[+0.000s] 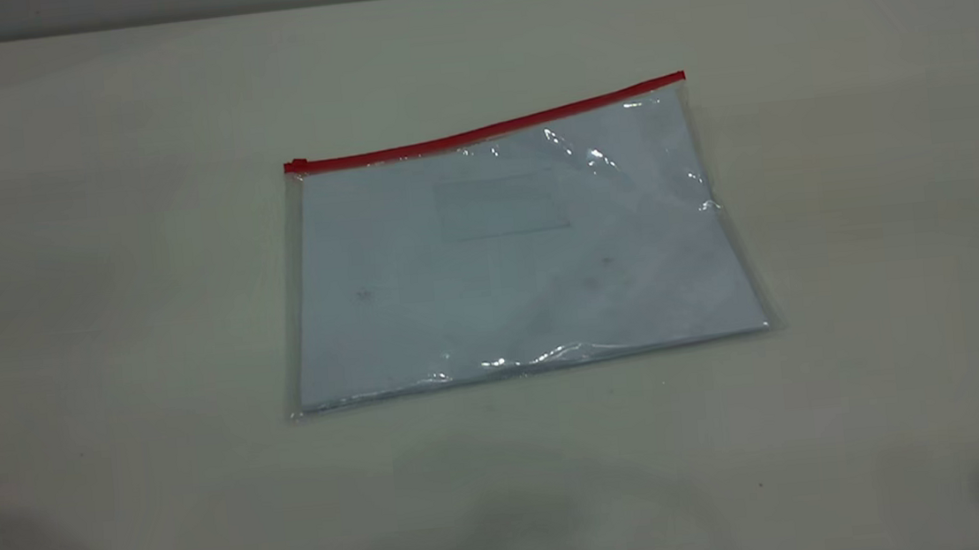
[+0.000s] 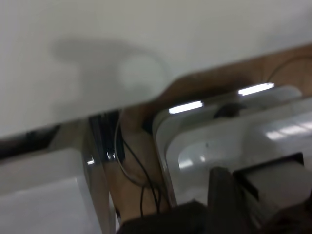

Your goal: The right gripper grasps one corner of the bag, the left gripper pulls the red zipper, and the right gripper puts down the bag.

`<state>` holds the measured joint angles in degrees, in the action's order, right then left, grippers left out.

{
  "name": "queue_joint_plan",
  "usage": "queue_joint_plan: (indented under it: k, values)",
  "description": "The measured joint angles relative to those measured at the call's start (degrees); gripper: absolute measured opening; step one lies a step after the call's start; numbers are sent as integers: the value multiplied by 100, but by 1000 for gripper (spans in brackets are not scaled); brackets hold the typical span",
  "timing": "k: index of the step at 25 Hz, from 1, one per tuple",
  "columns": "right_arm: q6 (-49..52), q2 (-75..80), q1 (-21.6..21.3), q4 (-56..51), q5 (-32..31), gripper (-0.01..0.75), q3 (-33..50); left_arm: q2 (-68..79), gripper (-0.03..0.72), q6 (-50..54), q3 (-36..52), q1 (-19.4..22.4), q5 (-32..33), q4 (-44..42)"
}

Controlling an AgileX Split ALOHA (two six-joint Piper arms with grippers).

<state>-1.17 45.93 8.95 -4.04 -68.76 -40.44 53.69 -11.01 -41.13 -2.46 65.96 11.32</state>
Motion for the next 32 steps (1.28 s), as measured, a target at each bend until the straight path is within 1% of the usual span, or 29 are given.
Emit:
queue_joint_plan:
  k: [2, 4, 6, 9, 14, 19, 28, 32]
  values:
    - [117, -249, 0, 135, 254, 416, 553, -234, 468, 0, 380, 0, -288, -100]
    - [200, -460, 0, 259, 376, 416, 987, -429, 468, 0, 672, 0, -543, -279]
    - [219, -613, 0, 322, 483, 416, 1255, -609, 468, 32, 911, 0, -655, -438]
    - [232, -747, 0, 337, 582, 416, 1283, -893, 468, 109, 1170, 0, -699, -488]
    - [243, -752, 0, 342, 619, 416, 1283, -1250, 468, 170, 1176, 0, -652, -495]
    - [243, -754, 0, 332, 621, 416, 1283, -1634, 468, 187, 1306, 0, -337, -495]
    - [243, -759, 0, 332, 627, 416, 1283, -2623, 468, 198, 1317, 0, -258, -495]
    - [243, -1012, -51, 304, 632, 416, 1283, -3134, 468, 198, 1317, 0, -241, -495]
